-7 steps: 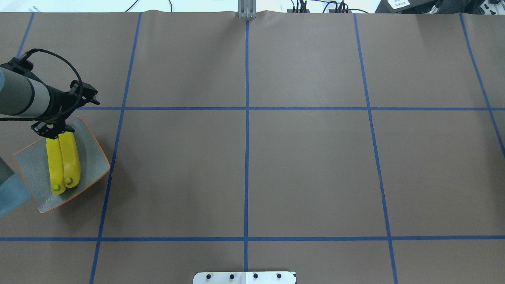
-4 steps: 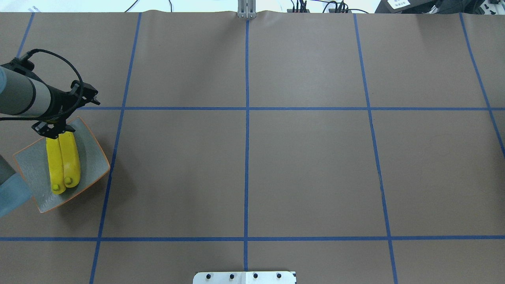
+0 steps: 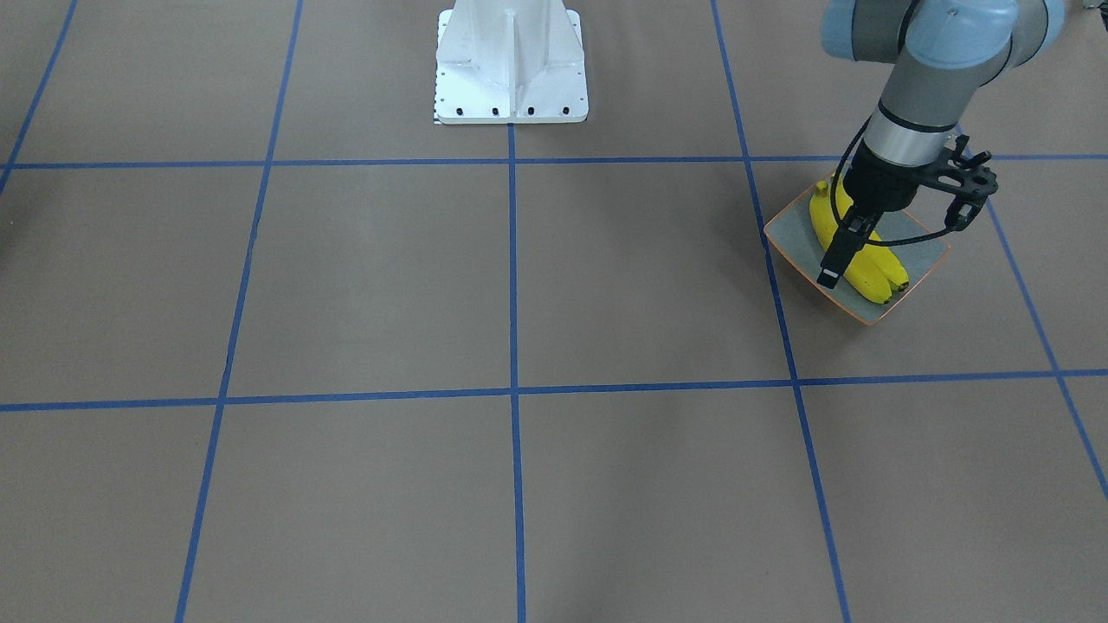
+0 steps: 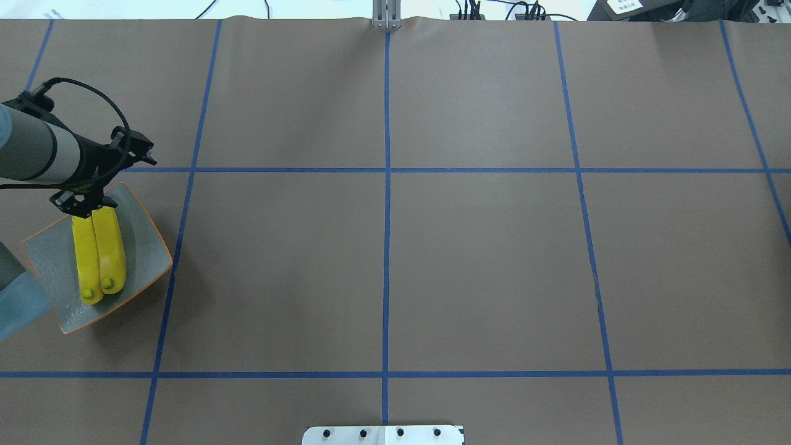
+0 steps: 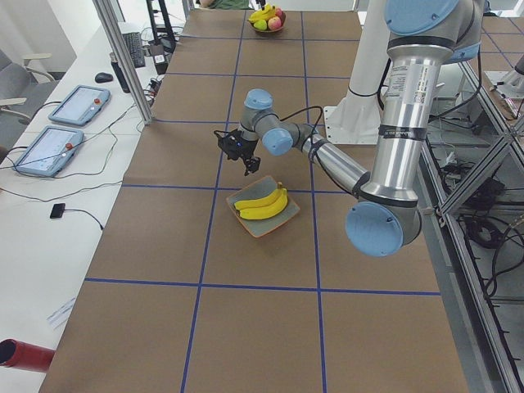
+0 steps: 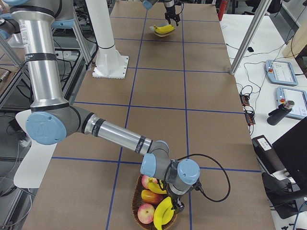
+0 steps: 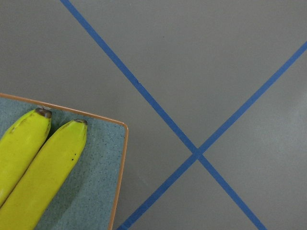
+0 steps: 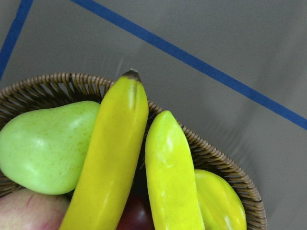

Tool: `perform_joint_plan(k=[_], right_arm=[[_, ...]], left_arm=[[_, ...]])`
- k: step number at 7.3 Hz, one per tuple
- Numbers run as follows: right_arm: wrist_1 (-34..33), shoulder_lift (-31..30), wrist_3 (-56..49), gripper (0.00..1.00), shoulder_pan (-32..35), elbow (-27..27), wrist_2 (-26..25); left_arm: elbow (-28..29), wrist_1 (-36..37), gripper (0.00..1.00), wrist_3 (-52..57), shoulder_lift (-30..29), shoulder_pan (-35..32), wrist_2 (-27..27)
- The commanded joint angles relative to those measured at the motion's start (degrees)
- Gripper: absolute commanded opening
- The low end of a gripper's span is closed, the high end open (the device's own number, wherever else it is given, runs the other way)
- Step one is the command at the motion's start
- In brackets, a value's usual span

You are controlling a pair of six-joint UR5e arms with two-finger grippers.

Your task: Transfer all bananas from basket to plate

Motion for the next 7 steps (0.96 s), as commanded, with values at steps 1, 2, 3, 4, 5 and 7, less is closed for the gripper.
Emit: perform_joint_plan(k=[1,2,3,4,5,7], right_arm=[[0.0,0.2,-1.9,0.92,-1.6,-0.2,-0.8],[0.0,0.2,-2.6,0.92,-1.7,-0.3,-2.2],[0.0,0.2,-3.5,0.93,-1.7,-0.3,-3.0],[0.1,0.4,-4.4,0.93,-1.7,-2.0,-3.2],[0.1,0.5,-5.2,0.93,-1.8,-2.8,-3.2],[0.1,0.5,-5.3,0.87,-2.1,-3.0,-3.3]], left_arm=[[0.0,-0.2,1.0,0.0,0.0,0.0,0.0],[0.1,-0.1,1.0,0.1,-0.2,0.0,0.0],[0.1,-0.2,1.0,0.1,-0.2,0.0,0.0],[0.1,-0.2,1.0,0.1,-0.2,0.0,0.0],[0.1,-0.2,1.0,0.0,-0.2,0.1,0.0],[0.0,-0.2,1.0,0.0,-0.2,0.1,0.0]])
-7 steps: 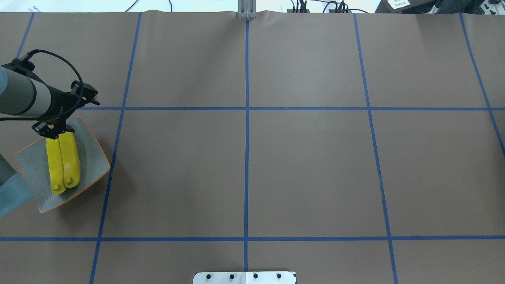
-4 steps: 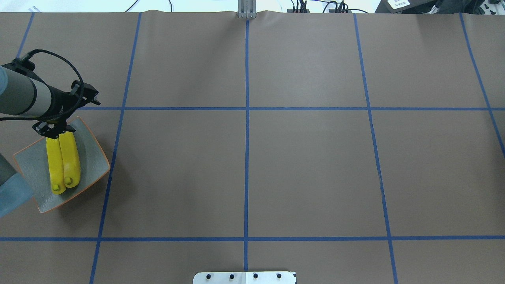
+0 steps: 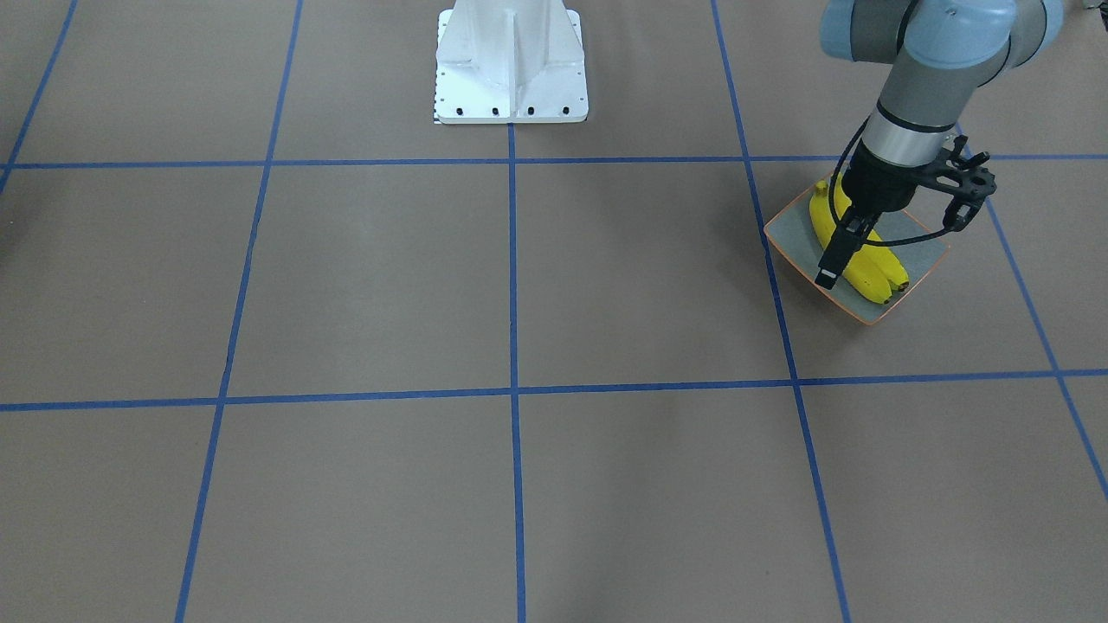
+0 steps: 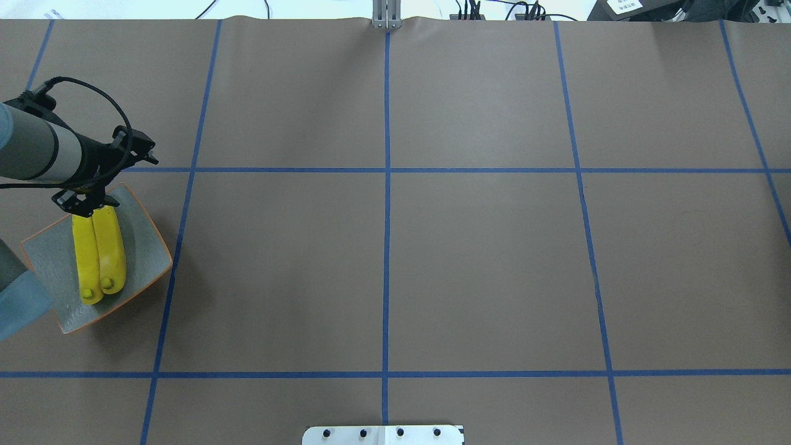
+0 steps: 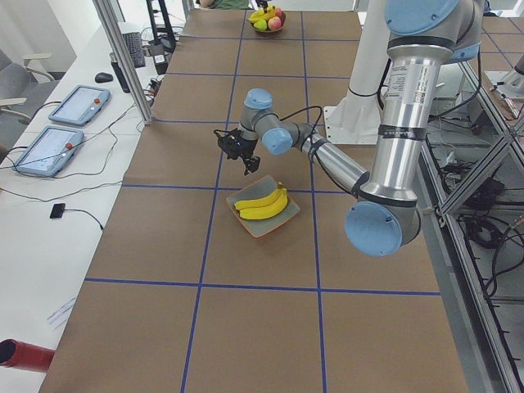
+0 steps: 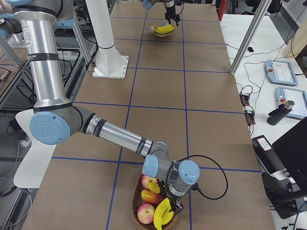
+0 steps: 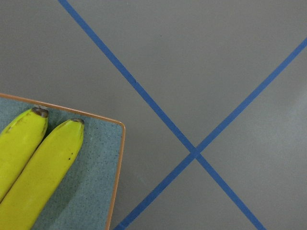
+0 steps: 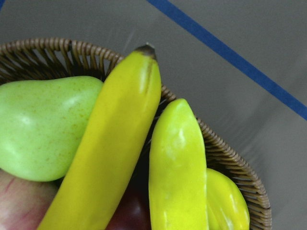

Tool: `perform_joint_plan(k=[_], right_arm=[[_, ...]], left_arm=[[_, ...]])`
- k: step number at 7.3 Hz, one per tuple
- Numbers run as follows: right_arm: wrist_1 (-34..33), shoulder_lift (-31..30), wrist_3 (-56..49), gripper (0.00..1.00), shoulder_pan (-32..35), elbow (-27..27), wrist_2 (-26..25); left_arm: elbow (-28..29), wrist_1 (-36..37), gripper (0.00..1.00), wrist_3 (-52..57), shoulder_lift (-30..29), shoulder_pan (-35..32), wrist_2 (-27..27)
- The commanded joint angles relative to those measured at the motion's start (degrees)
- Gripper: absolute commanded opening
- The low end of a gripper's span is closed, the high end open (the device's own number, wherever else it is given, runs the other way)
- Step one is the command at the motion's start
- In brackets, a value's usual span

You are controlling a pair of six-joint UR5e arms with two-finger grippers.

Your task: Transfer all bananas from basket to plate

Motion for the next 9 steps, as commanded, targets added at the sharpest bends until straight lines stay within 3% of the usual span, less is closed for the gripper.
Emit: perform_joint_plan(k=[1,3,9], right_arm=[[-0.1,0.2,-0.1,0.84,-0.3,-0.3,-0.1],[0.0,2.7,-0.3,0.76,-0.3,-2.5,-1.6],[0.0,3.4,-0.7,0.76,-0.6,-3.8,-1.6]], left_arm=[[0.0,0.0,1.0,0.0,0.0,0.1,0.0],[0.0,0.0,1.0,-0.1,-0.2,0.2,0.0],[0.0,0.0,1.0,-0.1,-0.1,0.4,0.0]])
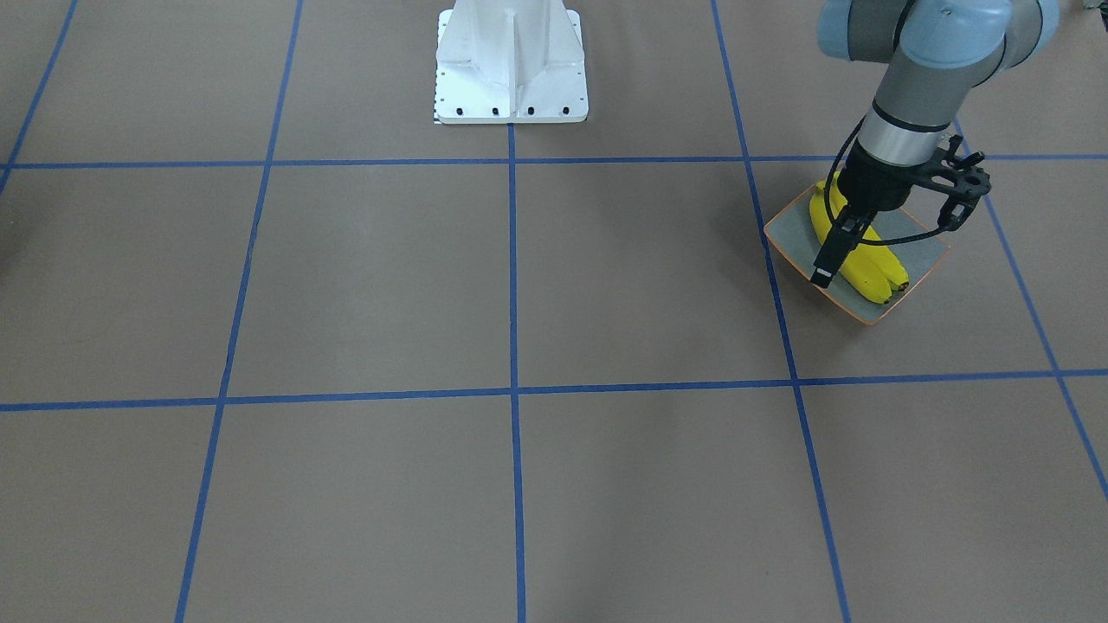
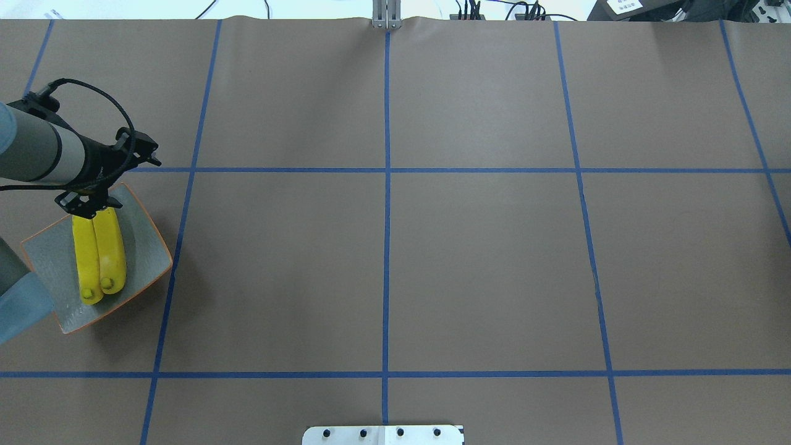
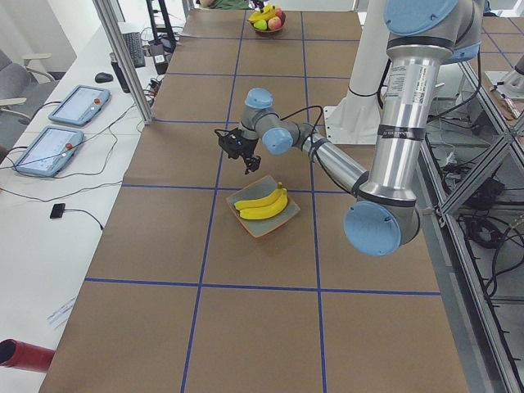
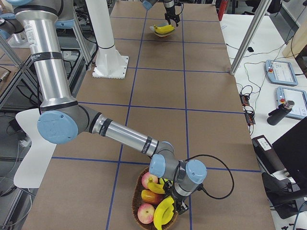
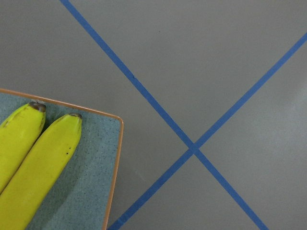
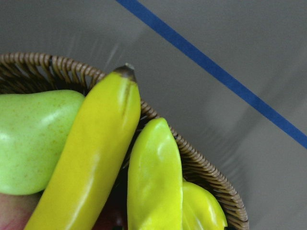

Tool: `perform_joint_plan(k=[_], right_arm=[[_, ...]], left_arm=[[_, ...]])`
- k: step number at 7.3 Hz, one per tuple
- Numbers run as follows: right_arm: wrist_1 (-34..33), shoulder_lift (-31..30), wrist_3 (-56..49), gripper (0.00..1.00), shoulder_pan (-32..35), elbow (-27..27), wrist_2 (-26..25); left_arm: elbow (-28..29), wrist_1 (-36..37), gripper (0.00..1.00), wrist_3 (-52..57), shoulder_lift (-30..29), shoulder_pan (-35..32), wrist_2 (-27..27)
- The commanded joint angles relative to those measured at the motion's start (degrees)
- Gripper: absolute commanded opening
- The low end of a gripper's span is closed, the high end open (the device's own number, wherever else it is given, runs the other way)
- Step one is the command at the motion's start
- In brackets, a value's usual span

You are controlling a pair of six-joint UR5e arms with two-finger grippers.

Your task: Transfer all bananas from basket to plate

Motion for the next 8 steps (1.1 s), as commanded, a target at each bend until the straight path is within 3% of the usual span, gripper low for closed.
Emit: perform_joint_plan(k=[1,3,5,6,8], right_arm=[[0.0,0.0,0.1,0.76,-0.2,-0.3,0.0],[0.0,0.1,0.3,0.52,-0.3,-0.3,0.1],[0.0,0.1,0.4,0.14,-0.3,-0.3,0.4],[0.0,0.0,0.4,0.0,-0.3,-0.1,1.0],[-1.3,0.2,0.6,0.0,-0.1,0.6,2.4]], left_arm=[[0.0,0.0,1.0,0.0,0.0,0.0,0.0],[0.0,0.0,1.0,0.0,-0.1,0.0,0.0],[-0.1,0.0,1.0,0.0,0.0,0.0,0.0],[-0.2,0.0,1.0,0.0,0.0,0.0,0.0],[-0.3,0.0,1.0,0.0,0.0,0.0,0.0]])
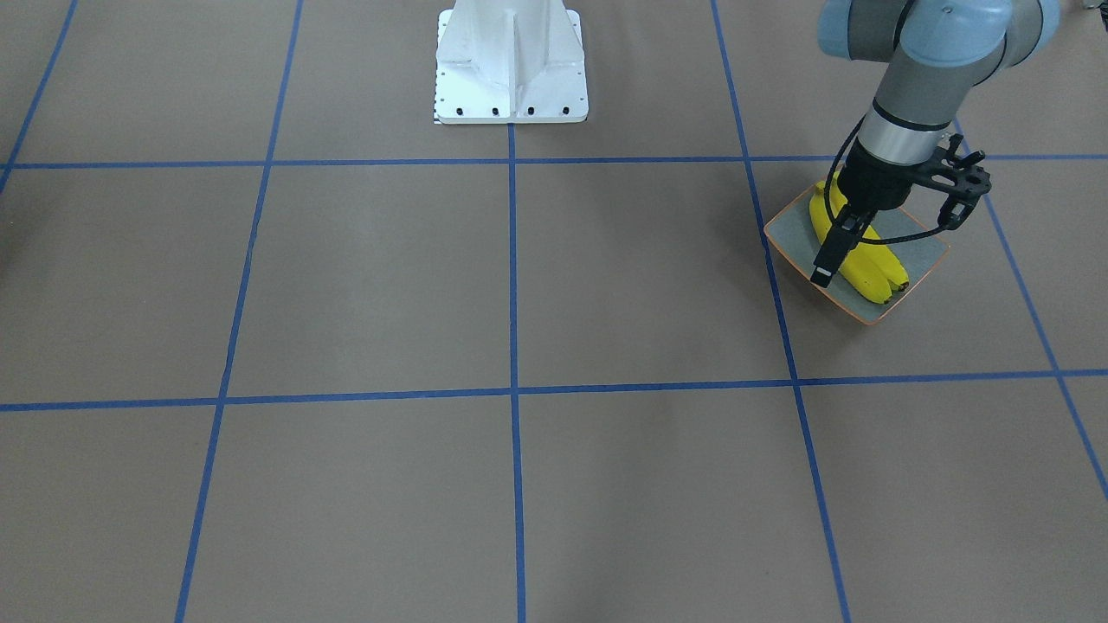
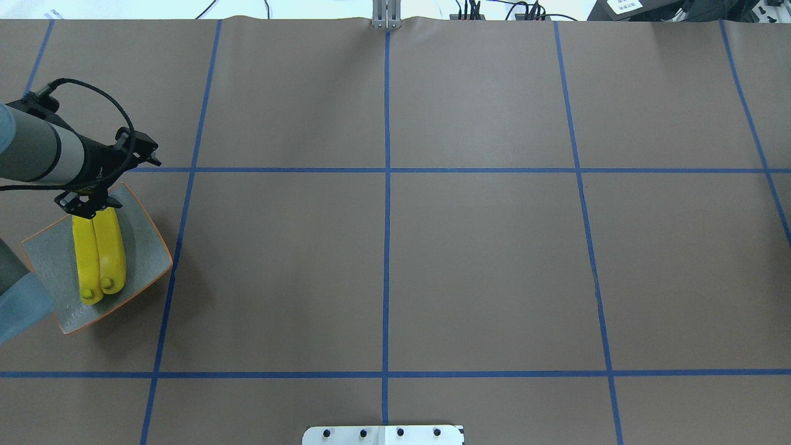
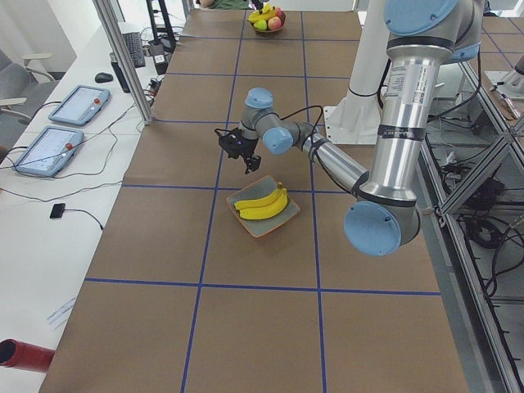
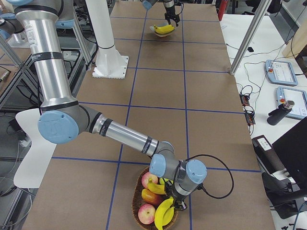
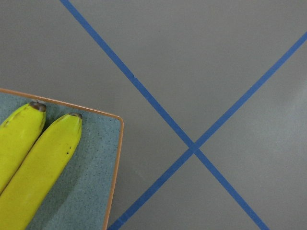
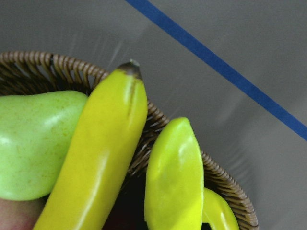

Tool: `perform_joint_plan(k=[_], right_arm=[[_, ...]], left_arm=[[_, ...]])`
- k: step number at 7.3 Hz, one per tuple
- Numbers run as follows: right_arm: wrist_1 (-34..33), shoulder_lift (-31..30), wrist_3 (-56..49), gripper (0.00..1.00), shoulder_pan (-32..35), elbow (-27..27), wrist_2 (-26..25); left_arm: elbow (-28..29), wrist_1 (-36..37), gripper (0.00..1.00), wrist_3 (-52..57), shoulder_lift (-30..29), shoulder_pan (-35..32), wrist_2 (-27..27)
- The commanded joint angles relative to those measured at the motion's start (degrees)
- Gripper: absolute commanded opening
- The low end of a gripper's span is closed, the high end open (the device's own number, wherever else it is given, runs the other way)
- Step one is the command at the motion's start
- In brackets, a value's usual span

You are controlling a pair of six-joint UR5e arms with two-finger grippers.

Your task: Transfer all bananas from basket to plate

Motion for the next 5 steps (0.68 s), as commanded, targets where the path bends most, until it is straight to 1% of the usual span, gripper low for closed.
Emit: perform_joint_plan(k=[1,2,4,5], right_arm=[[-3.7,0.8,-0.2,0.0,1.3,2.7,1.0],[-7.4,0.8,-0.9,0.0,3.0,5.8,0.7],[-11.9,0.8,-3.4,0.0,5.8,9.6,0.0],[-15.8,2.4,-2.8,0.0,5.9,12.5,0.1]], left_arm=[[0.0,0.0,1.0,0.0,0.0,0.0,0.0],[0.0,0.1,1.0,0.0,-0.1,0.0,-0.1],[0.0,0.0,1.0,-0.1,-0.1,0.0,-0.1],[0.0,0.0,1.0,0.0,-0.2,0.0,-0.2]])
